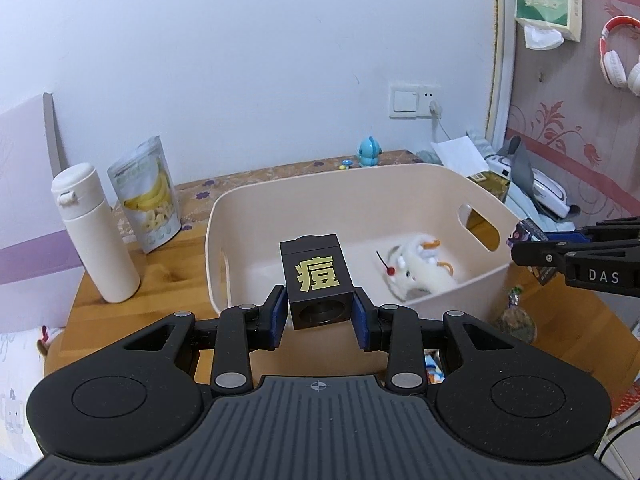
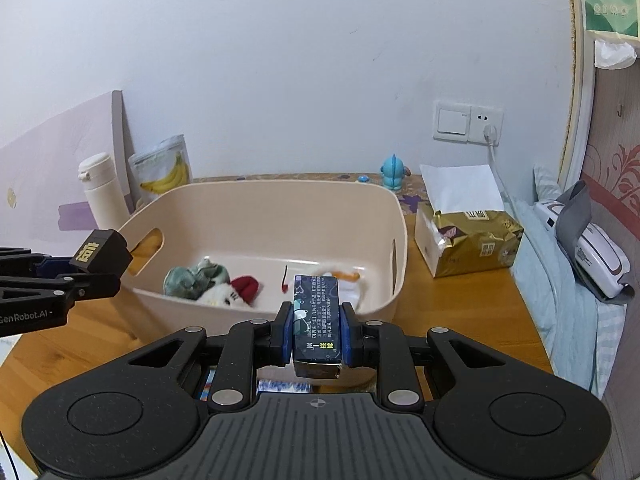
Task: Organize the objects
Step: 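Lift both boxes over the beige bin and lower them inside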
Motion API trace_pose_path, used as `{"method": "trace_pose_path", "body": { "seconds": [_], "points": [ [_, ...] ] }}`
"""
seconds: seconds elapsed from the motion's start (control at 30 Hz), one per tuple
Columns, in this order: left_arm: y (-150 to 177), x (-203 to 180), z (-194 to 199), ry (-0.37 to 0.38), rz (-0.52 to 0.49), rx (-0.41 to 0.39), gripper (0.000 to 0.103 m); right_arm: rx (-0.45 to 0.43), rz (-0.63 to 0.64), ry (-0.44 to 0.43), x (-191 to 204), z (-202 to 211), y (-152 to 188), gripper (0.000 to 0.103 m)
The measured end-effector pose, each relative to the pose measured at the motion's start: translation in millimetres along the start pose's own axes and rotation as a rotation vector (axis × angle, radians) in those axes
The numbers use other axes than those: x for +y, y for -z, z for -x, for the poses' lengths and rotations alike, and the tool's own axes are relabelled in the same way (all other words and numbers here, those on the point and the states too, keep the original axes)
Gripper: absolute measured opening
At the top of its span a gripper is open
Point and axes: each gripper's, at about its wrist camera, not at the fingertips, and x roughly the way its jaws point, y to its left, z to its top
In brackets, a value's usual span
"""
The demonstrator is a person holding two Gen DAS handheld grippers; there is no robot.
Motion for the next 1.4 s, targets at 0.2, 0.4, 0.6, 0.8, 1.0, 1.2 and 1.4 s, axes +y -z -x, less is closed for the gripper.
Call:
{"method": "trace_pose_path", "body": {
  "seconds": [0.2, 0.4, 0.6, 0.8, 1.0, 1.2, 1.4],
  "points": [
    [-14, 1, -17, 0.008, -0.006, 0.001, 0.035, -0.016, -0.006, -0.002, -2, -8, -15, 0.022],
    [-24, 3, -39, 0.005, -0.002, 0.012, 0.035, -0.022, -0.008, -0.002, -3, -20, -29, 0.022],
    [-31, 2, -57, 0.001, -0.008, 0.028, 0.035, -0.018, 0.001, -0.004, -2, -35, -39, 0.022],
    [-36, 5, -83, 0.009, -0.003, 0.076, 0.035, 0.001, 0.012, -0.013, 2, -55, -45, 0.022],
    [-37, 3, -107, 0.027, -0.016, 0.132, 0.035, 0.038, 0.029, -0.018, 8, -79, -46, 0.022],
    [-33, -1, -123, 0.036, -0.029, 0.186, 0.035, 0.071, 0.055, -0.020, 13, -100, -47, 0.022],
    [-30, 2, -133, 0.040, -0.014, 0.219, 0.035, 0.112, 0.083, -0.026, 18, -112, -44, 0.022]
  ]
}}
